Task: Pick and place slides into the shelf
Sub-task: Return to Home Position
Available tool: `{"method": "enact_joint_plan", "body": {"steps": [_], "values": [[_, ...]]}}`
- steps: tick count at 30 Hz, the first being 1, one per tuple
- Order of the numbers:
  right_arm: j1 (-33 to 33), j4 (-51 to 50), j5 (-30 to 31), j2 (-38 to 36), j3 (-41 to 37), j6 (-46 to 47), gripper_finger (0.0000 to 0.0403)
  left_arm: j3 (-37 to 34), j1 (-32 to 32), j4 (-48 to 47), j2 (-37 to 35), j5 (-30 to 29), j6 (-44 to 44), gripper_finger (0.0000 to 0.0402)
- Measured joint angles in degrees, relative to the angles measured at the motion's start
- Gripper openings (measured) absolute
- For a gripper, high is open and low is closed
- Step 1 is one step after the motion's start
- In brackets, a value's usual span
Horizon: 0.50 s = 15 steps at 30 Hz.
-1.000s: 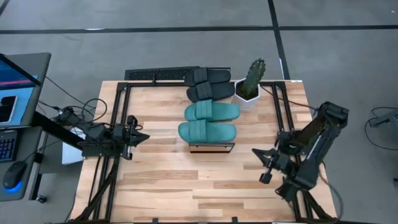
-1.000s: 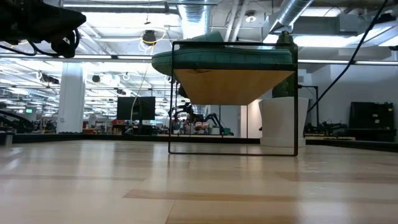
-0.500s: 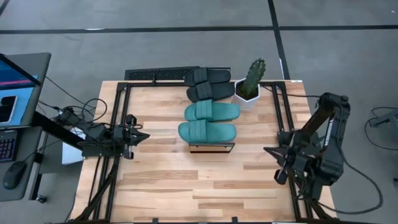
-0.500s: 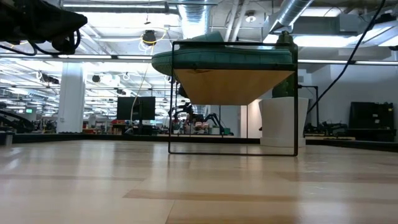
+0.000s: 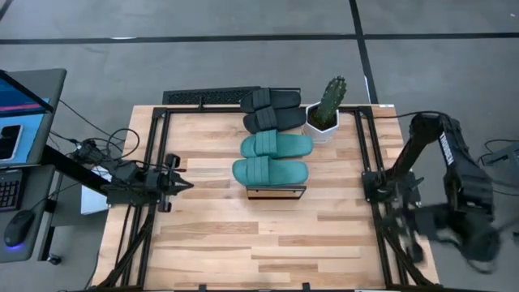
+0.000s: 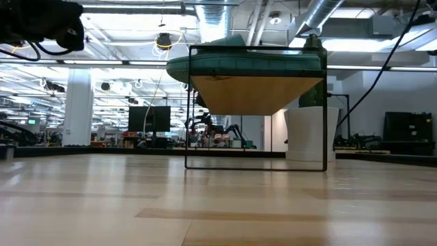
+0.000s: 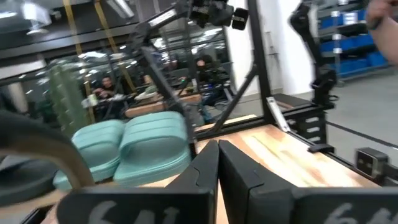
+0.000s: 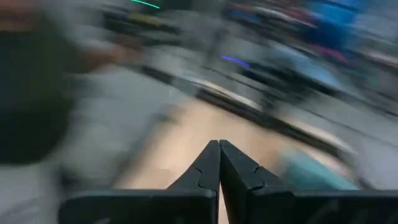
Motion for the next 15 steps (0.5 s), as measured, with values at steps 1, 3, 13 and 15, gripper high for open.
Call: {"method": "enact_joint_plan", "body": {"steps": [1, 3, 13, 15], "values": [[-1.27, 9.6, -7.05, 0.18, -0.11, -10.34, 0.0, 0.0, 0.0, 0.02, 0.0, 1.1, 0.68, 0.0], [-4.55, 25.71, -20.31, 1.23, -0.51, -31.42, 0.0, 0.0, 0.0, 0.02, 0.0, 3.1, 1.99, 0.0], [-21.33, 19.3, -38.02, -4.29, -2.9, -32.4, 0.0, 0.02, 0.0, 0.11, 0.0, 5.57, 4.78, 0.0], [-26.16, 21.31, -44.84, -6.72, -7.16, -31.0, 0.0, 0.02, 0.0, 0.05, 0.0, 5.56, 4.75, 0.0]]}}
